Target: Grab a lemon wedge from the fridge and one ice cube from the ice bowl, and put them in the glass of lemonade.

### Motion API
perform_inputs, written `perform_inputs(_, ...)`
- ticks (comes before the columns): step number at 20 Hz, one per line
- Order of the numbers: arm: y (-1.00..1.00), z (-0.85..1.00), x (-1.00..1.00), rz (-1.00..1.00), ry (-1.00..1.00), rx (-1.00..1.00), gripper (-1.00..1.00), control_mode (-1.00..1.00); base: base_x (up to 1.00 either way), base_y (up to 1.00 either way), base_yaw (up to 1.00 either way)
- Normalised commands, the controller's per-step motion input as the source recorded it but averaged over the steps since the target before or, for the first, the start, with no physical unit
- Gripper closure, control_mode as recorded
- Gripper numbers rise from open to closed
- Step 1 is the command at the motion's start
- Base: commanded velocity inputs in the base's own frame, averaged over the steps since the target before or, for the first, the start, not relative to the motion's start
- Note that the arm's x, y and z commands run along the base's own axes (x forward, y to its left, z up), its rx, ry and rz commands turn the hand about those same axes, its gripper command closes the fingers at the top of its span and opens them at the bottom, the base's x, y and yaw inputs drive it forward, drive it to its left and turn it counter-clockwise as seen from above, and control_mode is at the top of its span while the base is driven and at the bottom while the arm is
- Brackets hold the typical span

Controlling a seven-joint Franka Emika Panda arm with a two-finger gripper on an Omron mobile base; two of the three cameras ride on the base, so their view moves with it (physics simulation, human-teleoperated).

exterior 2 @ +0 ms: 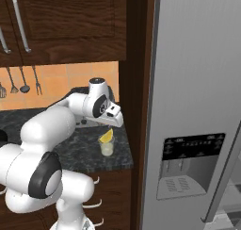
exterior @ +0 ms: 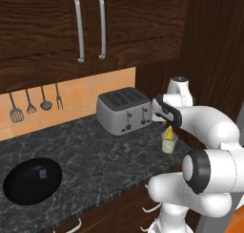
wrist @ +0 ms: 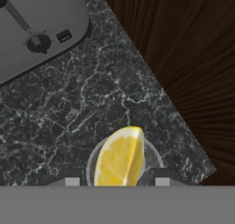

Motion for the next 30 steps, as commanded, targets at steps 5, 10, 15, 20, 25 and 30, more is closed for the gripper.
perform_inputs(5,0.00,0.00,0.00,0.00,0.00,0.00,-1.00,-1.00,0.00,0.00,0.00)
perform_inputs(10,0.00,0.00,0.00,0.00,0.00,0.00,-1.00,-1.00,0.00,0.00,0.00)
perform_inputs(15,0.00,0.00,-0.18,0.00,-0.09,0.00,-1.00,-1.00,0.00,0.00,0.00)
perform_inputs(20,-0.02,0.00,-0.26,0.00,-0.10,0.00,-1.00,-1.00,0.00,0.00,0.00)
perform_inputs(25,-0.01,0.01,-0.26,0.00,-0.03,0.01,-1.00,-1.00,0.00,0.00,0.00)
perform_inputs(30,0.00,0.10,-0.45,0.00,0.00,0.02,-1.00,-1.00,0.00,0.00,0.00)
